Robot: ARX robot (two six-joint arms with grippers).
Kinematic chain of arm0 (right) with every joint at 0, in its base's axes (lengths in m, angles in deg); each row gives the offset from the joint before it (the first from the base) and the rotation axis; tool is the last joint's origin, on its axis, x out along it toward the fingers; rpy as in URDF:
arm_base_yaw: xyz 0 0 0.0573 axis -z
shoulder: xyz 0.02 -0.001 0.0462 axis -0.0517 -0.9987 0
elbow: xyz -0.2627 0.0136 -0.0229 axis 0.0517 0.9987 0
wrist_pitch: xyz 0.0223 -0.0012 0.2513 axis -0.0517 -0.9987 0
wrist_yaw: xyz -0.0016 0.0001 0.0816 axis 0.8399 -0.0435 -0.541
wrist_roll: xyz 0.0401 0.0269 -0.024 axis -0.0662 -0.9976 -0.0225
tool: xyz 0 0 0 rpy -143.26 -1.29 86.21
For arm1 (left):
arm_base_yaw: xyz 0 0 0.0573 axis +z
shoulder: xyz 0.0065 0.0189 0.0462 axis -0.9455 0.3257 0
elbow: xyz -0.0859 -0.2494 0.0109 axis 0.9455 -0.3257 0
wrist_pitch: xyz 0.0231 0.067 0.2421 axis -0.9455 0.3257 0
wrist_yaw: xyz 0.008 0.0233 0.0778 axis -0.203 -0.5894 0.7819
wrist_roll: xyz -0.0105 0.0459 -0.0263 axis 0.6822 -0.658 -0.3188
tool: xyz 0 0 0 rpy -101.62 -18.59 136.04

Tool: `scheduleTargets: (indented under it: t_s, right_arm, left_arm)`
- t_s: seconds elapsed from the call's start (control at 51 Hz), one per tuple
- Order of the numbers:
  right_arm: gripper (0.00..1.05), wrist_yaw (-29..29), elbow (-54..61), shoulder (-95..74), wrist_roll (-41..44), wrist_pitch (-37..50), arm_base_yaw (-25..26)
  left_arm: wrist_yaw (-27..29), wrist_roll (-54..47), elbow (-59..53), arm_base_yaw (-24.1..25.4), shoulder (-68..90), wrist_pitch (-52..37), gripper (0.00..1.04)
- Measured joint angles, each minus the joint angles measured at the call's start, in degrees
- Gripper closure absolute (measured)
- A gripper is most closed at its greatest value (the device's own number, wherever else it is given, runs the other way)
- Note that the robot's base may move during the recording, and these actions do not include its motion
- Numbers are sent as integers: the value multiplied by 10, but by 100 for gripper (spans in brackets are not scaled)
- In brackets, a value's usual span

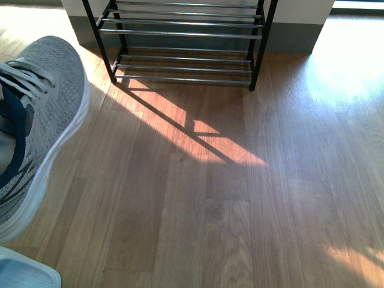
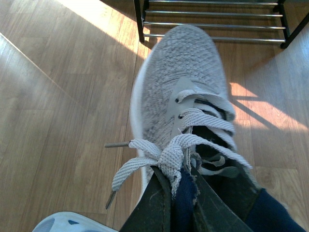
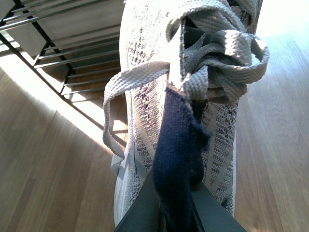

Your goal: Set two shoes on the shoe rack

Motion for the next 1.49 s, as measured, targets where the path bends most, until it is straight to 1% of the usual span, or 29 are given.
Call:
scheduleTargets:
  t_s: [0.137, 0.569, 0.765, 0.98, 1.098, 1.216, 1.49]
  right_arm:
    - [103, 1, 0, 0, 0, 0, 0]
    - [103, 2, 0, 0, 0, 0, 0]
    - [103, -4, 0, 0, 0, 0, 0]
    - [103, 1, 0, 0, 0, 0, 0]
    - [103, -6, 0, 0, 0, 0, 0]
    - [103, 6, 0, 0, 0, 0, 1]
    - [103, 0, 0, 0, 0, 0, 1]
  left_arm:
    - [9, 0, 0, 1, 0, 0, 103]
    - [0, 0, 0, 0, 0, 0, 103]
    - [11, 0, 0, 1, 0, 0, 103]
    - [7, 0, 0, 1, 0, 0, 103]
    - [4, 0, 0, 1, 0, 0, 103]
    - [2, 0, 0, -2, -1, 0, 103]
    - [2, -1, 0, 0, 1, 0, 103]
